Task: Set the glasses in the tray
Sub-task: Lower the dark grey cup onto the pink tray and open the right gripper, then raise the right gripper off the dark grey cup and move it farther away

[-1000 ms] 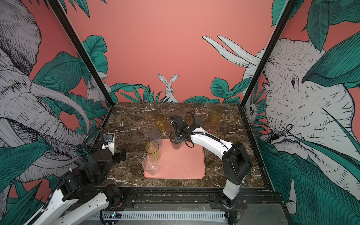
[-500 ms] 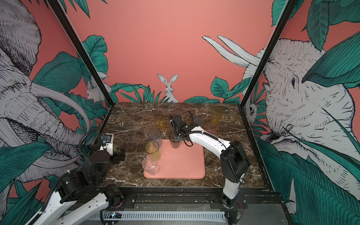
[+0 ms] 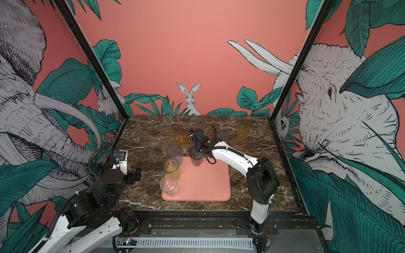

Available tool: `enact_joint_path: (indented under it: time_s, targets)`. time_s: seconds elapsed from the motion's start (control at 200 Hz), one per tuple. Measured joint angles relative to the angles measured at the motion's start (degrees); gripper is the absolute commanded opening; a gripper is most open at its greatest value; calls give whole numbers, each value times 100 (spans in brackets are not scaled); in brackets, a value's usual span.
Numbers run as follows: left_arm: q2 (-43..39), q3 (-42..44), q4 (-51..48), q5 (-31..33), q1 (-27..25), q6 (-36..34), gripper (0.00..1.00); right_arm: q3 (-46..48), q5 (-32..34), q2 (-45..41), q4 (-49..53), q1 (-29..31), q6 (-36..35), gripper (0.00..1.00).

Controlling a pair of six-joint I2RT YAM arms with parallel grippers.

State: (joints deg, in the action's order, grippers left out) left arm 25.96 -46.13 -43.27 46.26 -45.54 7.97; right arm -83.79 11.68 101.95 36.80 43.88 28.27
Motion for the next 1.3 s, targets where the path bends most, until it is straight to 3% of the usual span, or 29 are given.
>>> enact_joint_path:
  time_s: [0.415,1.295]
  targets:
    - [0,0,35,0,0,0,99,-181,2,46,107,0,0,23]
    - [0,0,35,-9,0,0,100,-450,153,42,337,0,-85,37]
